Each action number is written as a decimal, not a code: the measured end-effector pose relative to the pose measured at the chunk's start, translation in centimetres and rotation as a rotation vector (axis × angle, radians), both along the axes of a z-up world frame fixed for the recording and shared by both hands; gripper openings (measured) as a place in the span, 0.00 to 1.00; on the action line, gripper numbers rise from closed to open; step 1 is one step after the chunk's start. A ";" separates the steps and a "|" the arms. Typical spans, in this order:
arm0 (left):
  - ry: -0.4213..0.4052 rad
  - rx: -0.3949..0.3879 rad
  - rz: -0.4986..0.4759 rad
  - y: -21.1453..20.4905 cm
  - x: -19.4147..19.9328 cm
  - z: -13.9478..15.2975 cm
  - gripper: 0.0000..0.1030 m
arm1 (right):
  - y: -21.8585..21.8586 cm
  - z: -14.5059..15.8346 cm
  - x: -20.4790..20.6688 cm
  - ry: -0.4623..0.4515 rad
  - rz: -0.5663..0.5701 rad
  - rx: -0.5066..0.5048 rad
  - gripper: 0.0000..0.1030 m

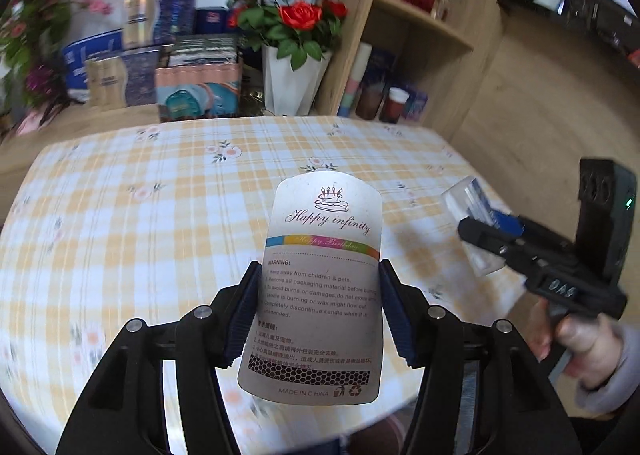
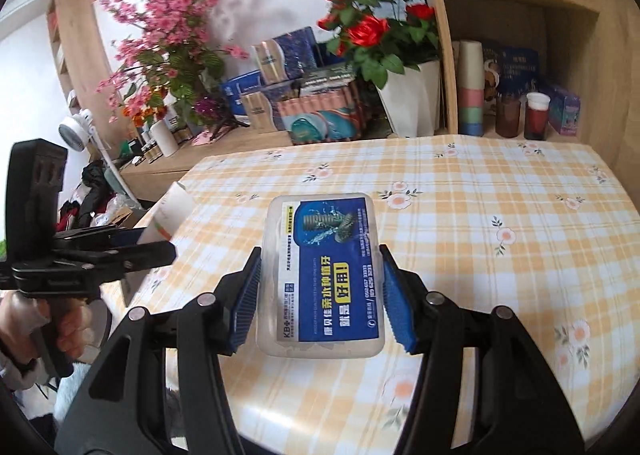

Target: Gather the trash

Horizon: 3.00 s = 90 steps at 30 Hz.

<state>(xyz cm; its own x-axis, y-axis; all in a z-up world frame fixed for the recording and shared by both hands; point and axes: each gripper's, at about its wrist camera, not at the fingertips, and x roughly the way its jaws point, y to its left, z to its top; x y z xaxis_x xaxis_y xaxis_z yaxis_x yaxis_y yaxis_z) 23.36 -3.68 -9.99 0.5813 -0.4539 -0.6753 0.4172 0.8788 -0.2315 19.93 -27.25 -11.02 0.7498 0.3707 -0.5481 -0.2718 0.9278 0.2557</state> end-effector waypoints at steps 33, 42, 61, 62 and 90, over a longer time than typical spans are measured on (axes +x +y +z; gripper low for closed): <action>-0.065 -0.065 0.163 5.7 -18.3 0.1 0.60 | 6.8 -6.0 -15.3 0.078 0.054 -0.011 0.74; -0.055 -0.011 0.151 4.2 -18.6 -0.6 0.61 | 3.2 -4.1 -15.7 -0.005 -0.109 0.013 0.94; 0.060 0.088 0.056 0.2 -19.5 -6.4 0.64 | -1.1 -6.0 -15.9 0.021 -0.226 0.057 0.94; 0.067 0.092 0.052 0.1 -19.5 -6.7 0.64 | -1.2 -6.2 -15.9 0.025 -0.227 0.058 0.94; 0.007 0.133 0.049 -0.2 -19.3 -6.3 0.89 | 0.1 -5.0 -14.7 0.040 -0.189 -0.056 0.94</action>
<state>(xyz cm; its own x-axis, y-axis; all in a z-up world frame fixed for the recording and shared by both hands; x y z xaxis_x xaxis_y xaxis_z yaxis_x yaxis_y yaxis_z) 4.09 -3.93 -16.26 0.5959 -0.3313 -0.7316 0.3722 0.9211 -0.1140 5.22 -27.18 -16.00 0.7800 0.1936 -0.5950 -0.0821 0.9744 0.2094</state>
